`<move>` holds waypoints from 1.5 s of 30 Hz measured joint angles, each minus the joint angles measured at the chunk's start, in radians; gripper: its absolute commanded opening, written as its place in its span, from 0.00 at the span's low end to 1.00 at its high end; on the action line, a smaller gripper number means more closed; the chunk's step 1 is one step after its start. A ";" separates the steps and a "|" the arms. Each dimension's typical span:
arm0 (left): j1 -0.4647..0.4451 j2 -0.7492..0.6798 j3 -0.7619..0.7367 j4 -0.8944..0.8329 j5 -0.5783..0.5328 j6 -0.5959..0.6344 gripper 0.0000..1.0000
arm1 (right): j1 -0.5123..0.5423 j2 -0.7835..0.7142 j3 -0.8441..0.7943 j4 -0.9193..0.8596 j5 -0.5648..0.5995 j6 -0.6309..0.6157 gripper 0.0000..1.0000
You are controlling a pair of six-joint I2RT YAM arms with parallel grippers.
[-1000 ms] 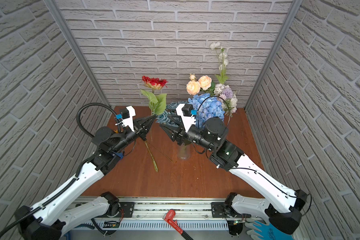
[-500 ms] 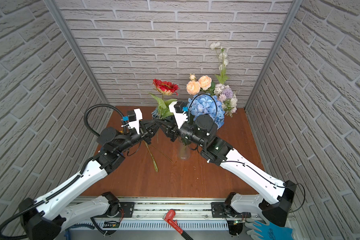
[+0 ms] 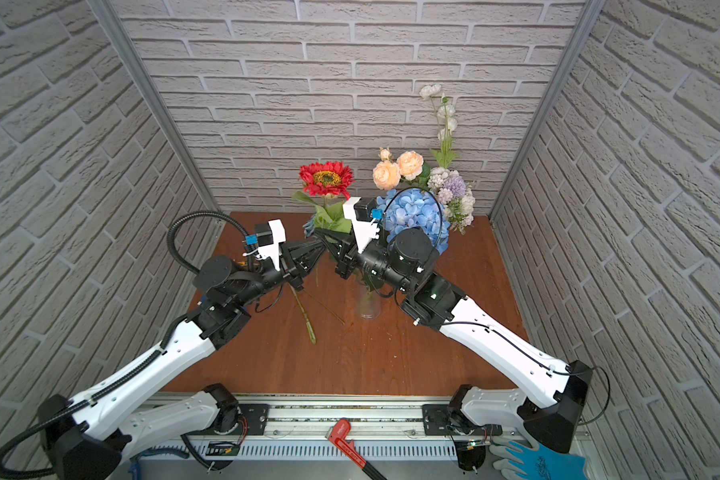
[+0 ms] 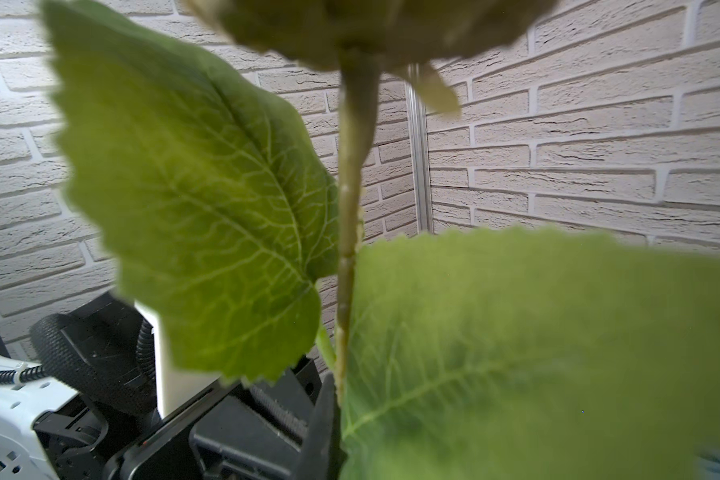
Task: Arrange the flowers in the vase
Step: 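Lower the red gerbera into the glass vase with the right gripper while the left withdraws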
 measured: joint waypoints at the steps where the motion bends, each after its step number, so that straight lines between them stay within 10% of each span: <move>1: -0.001 0.000 0.000 -0.005 -0.005 0.001 0.98 | -0.001 0.000 -0.001 0.002 0.000 -0.001 0.06; 12: 0.037 -0.095 -0.085 -0.069 -0.151 -0.010 0.98 | -0.018 -0.085 -0.056 -0.089 0.071 -0.078 0.06; 25: 0.351 -0.090 -0.304 -0.092 -0.309 -0.299 0.98 | -0.020 -0.151 -0.132 -0.215 0.142 -0.313 0.06; 45: 0.364 -0.019 -0.333 -0.084 -0.318 -0.393 0.98 | -0.077 -0.075 -0.357 0.113 0.265 -0.451 0.06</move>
